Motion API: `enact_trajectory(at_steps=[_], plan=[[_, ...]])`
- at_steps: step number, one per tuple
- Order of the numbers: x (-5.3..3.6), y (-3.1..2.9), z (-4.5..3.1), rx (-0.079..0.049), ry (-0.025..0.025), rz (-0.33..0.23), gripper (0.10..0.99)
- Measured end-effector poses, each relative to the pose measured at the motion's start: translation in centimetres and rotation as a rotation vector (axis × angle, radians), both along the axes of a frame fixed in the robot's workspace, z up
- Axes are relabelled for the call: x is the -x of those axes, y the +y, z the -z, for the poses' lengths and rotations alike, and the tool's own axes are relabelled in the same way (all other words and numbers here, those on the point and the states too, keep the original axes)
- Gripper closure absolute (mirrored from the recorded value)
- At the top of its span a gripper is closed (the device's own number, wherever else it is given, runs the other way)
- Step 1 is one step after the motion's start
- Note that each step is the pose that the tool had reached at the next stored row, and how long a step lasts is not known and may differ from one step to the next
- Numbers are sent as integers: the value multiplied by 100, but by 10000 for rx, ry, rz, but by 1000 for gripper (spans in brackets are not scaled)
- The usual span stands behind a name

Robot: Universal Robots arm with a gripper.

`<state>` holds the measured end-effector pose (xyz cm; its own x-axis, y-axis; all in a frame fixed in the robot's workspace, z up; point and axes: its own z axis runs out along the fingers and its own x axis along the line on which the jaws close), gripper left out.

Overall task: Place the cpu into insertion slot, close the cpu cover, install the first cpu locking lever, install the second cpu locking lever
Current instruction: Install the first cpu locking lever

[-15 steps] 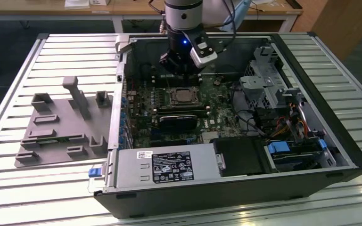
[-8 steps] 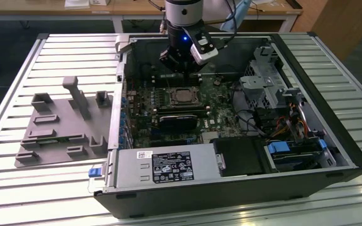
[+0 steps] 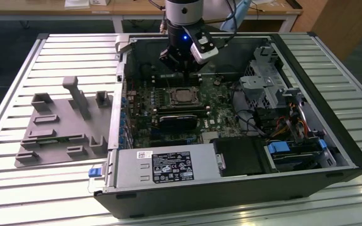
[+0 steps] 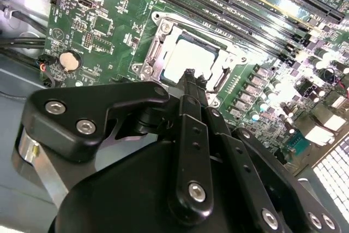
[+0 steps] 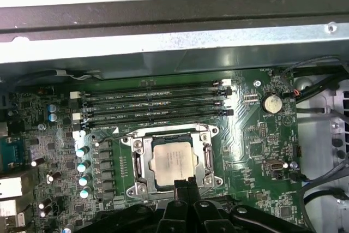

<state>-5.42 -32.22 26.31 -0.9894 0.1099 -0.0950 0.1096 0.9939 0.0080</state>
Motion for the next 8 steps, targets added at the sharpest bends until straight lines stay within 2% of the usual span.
enact_trajectory(at_steps=[6,7,8], plan=[[0,0,-9,-1,9,0,984],[0,0,-7,0,94,0,984],[0,0,-4,1,227,0,984]])
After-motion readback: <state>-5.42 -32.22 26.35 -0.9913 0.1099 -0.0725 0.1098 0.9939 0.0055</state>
